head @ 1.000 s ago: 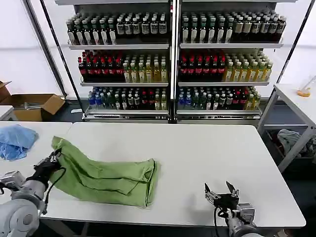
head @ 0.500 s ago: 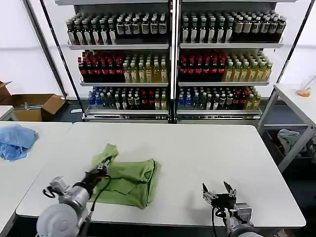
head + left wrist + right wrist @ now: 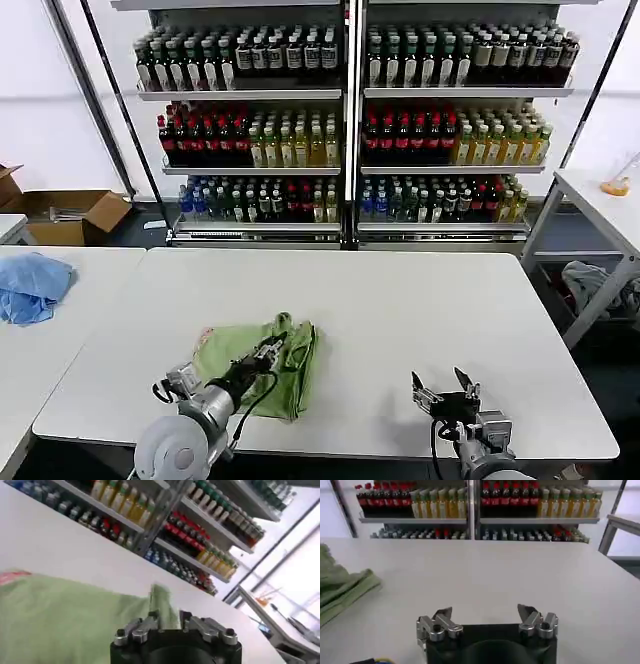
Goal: Fold and organize the clothes.
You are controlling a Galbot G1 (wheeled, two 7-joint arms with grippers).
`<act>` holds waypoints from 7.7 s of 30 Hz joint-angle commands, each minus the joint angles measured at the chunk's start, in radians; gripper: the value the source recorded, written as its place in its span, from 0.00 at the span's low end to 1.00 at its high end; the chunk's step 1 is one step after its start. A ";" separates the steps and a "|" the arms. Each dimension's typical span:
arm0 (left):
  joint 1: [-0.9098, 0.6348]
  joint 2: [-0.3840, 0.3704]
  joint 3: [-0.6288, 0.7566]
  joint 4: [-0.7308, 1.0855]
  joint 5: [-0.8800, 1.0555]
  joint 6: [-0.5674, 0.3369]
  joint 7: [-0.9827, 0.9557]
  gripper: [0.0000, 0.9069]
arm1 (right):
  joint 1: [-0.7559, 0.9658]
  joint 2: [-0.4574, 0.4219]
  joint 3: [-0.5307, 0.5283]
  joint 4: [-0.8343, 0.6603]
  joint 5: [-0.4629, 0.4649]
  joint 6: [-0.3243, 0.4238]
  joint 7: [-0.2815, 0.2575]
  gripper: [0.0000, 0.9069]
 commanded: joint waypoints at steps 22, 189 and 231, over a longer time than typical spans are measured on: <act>0.171 0.037 -0.286 0.163 0.348 -0.080 0.117 1.00 | 0.008 0.000 -0.014 0.009 -0.006 -0.006 -0.001 1.00; 0.153 0.050 -0.287 -0.027 0.570 -0.270 0.046 1.00 | 0.688 0.252 -0.256 -0.674 0.361 0.071 0.059 0.00; 0.204 0.003 -0.256 -0.074 0.660 -0.249 0.050 1.00 | 0.047 0.050 0.043 -0.036 -0.265 0.377 -0.087 1.00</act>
